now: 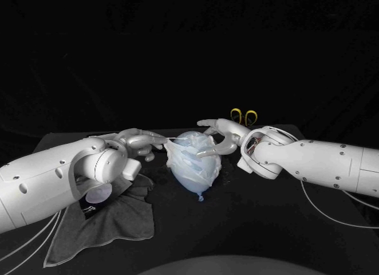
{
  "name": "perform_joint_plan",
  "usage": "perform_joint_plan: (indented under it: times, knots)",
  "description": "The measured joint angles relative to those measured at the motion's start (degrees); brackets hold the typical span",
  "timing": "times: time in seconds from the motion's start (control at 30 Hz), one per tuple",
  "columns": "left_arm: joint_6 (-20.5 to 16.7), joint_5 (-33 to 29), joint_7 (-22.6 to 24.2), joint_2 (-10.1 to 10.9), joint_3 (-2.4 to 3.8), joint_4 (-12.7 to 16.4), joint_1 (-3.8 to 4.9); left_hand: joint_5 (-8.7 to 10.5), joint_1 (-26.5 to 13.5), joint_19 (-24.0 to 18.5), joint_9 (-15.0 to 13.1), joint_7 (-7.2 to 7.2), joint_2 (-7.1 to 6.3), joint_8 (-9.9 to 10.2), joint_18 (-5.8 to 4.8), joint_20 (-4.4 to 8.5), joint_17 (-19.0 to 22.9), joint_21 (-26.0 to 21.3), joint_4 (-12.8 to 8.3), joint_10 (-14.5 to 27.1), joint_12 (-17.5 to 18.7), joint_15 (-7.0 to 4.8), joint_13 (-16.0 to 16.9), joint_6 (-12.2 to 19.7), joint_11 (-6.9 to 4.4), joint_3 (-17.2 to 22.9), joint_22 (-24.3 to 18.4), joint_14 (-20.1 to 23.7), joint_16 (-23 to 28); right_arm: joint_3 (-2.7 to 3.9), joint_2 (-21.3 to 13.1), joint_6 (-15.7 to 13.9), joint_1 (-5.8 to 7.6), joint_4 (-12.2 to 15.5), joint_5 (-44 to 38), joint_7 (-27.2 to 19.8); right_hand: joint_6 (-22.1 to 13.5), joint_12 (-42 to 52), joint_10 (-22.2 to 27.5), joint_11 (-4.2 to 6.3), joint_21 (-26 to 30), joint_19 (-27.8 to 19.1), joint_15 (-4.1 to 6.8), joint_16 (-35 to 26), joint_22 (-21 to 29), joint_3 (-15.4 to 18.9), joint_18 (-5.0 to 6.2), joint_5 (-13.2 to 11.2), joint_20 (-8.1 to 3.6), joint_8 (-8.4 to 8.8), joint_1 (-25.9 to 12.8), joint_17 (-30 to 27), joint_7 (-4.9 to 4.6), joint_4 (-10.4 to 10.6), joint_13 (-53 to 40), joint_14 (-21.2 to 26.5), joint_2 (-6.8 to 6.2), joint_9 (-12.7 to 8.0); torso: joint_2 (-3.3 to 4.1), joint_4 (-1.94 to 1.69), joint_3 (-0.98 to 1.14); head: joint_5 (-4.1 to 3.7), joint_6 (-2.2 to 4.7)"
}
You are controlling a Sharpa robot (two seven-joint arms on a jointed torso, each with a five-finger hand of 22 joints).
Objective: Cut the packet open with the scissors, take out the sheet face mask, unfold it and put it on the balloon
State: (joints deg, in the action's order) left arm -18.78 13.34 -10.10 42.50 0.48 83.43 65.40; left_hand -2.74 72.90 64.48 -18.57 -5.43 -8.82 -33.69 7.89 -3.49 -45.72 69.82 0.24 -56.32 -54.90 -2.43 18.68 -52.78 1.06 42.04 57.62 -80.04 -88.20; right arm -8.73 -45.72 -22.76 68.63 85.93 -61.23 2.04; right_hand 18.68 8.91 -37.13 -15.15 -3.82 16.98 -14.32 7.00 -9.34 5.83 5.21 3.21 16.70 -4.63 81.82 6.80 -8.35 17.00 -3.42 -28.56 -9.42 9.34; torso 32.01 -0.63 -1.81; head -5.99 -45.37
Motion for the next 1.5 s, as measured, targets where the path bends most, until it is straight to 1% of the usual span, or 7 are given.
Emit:
perform_joint_plan:
  times: [0.2, 0.33, 0.5, 0.77, 1.1, 1.37, 1.5]
  knots:
    - [0.5, -0.1, -0.7, 0.6, -0.03, 0.2, 0.02, -0.04, 0.4, -1.6, -2.0, -0.8, -0.66, 1.3, 0.01, -0.56, 3.0, -1.6, -1.6, 2.1, 1.2, 0.79, -0.4, 2.0, 0.8, -0.7, -2.2, 0.8, 0.0, -0.01, 0.0, 0.0, -0.02, 0.0, -0.1, 0.1, 0.2, -0.1, 0.0, 0.0, 0.0, 0.0, 0.0, 0.0, 0.0, -0.2, 0.0, 0.0, 0.0, -0.23, 0.0, 0.0, -0.2, 0.2, 0.0, 0.0, 0.0, 0.1, 0.0, 0.0, 0.0, -0.1, 0.13]
    - [2.0, 0.9, -2.0, 1.2, -0.03, 0.3, 0.05, -0.16, -1.0, -6.3, 0.2, -3.26, -4.19, 5.7, 0.0, -2.18, -3.1, -5.6, -2.3, 6.0, 2.3, 3.02, -0.9, 8.4, 3.5, -3.3, -7.0, 1.2, -0.1, -0.04, 0.0, 0.0, -0.07, -0.1, -0.2, 0.2, 0.2, -0.1, 0.0, 0.0, 0.0, 0.0, 0.0, 0.0, 0.0, -0.2, 0.0, 0.0, 0.0, -0.23, 0.0, 0.0, -0.2, 0.2, 0.0, 0.0, 0.0, 0.1, -0.01, 0.0, 0.01, -0.12, 0.22]
    - [4.4, 2.6, -3.4, 1.2, -0.04, 0.6, 0.06, -0.15, -1.4, -11.4, 1.4, -4.77, -5.38, 7.3, 1.88, -4.02, 7.0, -10.4, -2.2, 11.6, 4.4, 4.57, -2.0, 12.4, 4.98, -7.6, -12.4, 6.3, 0.3, -0.04, 0.0, 0.0, -0.08, -0.1, -0.2, 0.2, 0.3, -0.1, 0.0, 0.0, 0.0, 0.0, 0.0, 0.0, 0.0, -0.2, 0.0, 0.0, 0.0, -0.23, 0.0, 0.0, -0.08, 0.1, 0.0, 0.0, 0.0, 0.1, -0.01, 0.0, 0.01, -0.13, 0.28]
    - [6.6, 5.1, -4.5, 1.2, -0.04, 0.5, 0.06, -0.15, 0.7, -13.0, 2.5, -4.67, -3.83, 7.7, 1.93, -5.42, 17.9, -13.1, -1.7, 19.4, 8.1, 6.13, -5.1, 18.3, 6.43, -16.6, -14.1, 12.3, 1.5, -0.03, -0.1, 0.0, -0.11, 0.0, -0.2, 0.2, 0.4, -0.2, 0.0, 0.0, 0.0, 0.0, 0.0, 0.0, 0.0, -0.3, 0.0, 0.0, 0.0, -0.23, 0.0, 0.0, -0.02, 0.0, 0.0, 0.0, 0.0, 0.2, 0.02, 0.03, 0.03, -0.2, 0.35]
    - [3.8, 7.1, 0.9, 0.7, -0.04, 0.2, 0.23, -0.15, 2.9, -13.5, 2.4, -5.15, -0.21, 4.1, 1.92, -5.93, 25.8, -14.2, -0.4, 19.1, 7.8, 6.65, -6.6, 13.5, 7.05, -17.1, -14.4, 16.7, 2.4, -0.03, -0.4, 0.0, -0.15, 0.5, -0.2, 0.1, 0.6, 0.0, 0.0, 0.01, 0.0, 0.0, 0.0, 0.0, 0.0, -0.3, 0.0, 0.0, 0.0, -0.23, 0.0, -0.1, -0.23, 0.0, 0.0, 0.0, -0.01, 0.2, 0.02, 0.1, 0.01, -0.37, 0.65]
    - [1.8, 12.0, 7.4, -0.3, 0.07, -0.5, 3.15, -0.15, 4.3, -14.0, 3.7, -5.25, 0.77, 3.9, 1.88, -6.02, 31.2, -14.2, -0.8, 17.8, 7.8, 6.25, -7.9, 10.3, 6.72, -12.9, -14.4, 19.3, 3.4, -0.03, -0.5, 0.0, -0.17, 0.6, -0.2, 0.1, 0.8, 0.0, 0.0, 0.01, -0.3, 0.0, 0.0, 0.0, 0.0, -0.3, -0.01, 0.0, 0.0, -0.45, 0.0, -0.1, -0.04, 0.0, 0.0, 0.0, 0.0, 0.3, 0.05, 0.12, 0.03, -0.43, 0.71]
    - [2.2, 18.9, 9.3, -1.2, 0.1, -0.3, 4.13, -0.15, 4.9, -14.1, 4.3, -4.93, -1.0, 3.9, 1.87, -5.93, 31.5, -14.2, -1.4, 17.2, 7.8, 6.14, -8.3, 9.6, 6.53, -12.1, -14.2, 19.5, 3.4, -0.03, -0.4, 0.0, -0.19, 0.6, -0.2, 0.1, 0.8, 0.0, 0.0, 0.01, -0.3, 0.0, 0.0, 0.0, 0.0, -0.3, -0.01, 0.0, 0.0, -0.45, 0.0, -0.1, -0.04, 0.0, 0.0, 0.0, 0.0, 0.3, 0.05, 0.1, 0.03, -0.44, 0.71]
